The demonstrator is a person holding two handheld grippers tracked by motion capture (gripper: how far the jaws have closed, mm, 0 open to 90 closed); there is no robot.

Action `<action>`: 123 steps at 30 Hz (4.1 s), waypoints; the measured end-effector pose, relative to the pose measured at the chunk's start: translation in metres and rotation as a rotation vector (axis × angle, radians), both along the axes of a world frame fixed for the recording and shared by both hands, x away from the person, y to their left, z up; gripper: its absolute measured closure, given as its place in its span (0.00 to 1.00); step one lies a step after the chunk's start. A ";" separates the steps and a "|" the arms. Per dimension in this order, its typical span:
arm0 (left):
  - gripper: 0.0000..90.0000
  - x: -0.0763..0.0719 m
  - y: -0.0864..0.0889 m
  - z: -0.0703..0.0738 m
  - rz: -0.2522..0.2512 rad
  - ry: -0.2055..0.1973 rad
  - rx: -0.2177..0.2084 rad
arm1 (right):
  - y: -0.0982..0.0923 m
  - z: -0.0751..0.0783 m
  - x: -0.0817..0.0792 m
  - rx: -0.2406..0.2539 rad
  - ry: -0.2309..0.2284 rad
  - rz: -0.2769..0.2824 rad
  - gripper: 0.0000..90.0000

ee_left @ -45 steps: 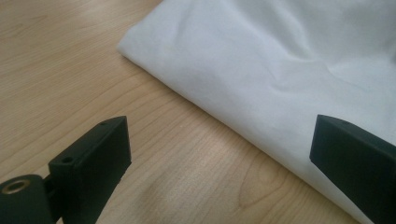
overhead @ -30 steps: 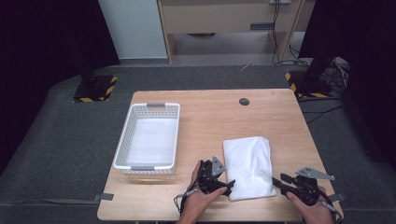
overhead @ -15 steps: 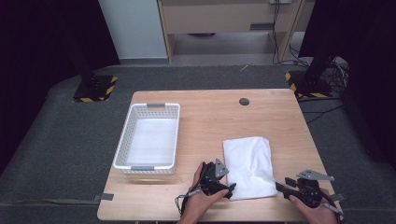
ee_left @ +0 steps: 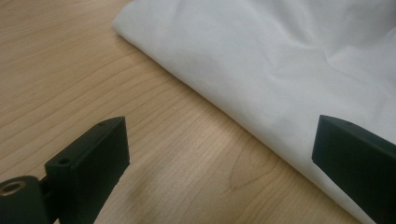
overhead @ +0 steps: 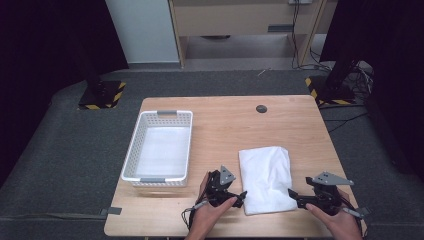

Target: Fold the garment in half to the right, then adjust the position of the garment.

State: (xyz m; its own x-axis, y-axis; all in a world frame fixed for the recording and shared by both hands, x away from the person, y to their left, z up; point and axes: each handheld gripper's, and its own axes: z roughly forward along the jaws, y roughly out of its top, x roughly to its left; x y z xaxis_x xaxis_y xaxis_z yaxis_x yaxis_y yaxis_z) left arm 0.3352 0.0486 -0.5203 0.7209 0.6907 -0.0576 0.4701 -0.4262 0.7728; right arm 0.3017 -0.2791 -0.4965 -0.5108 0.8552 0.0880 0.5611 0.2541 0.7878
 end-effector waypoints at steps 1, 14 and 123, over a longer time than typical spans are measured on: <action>0.04 0.000 0.002 0.001 0.003 -0.001 -0.001 | 0.002 0.002 0.002 0.000 -0.006 0.008 0.16; 0.05 0.000 0.020 0.000 0.060 0.031 -0.023 | 0.028 0.024 0.026 -0.028 0.003 0.083 0.10; 0.05 -0.002 0.038 -0.002 0.115 0.058 -0.028 | 0.123 -0.042 0.050 -0.116 0.047 0.164 0.06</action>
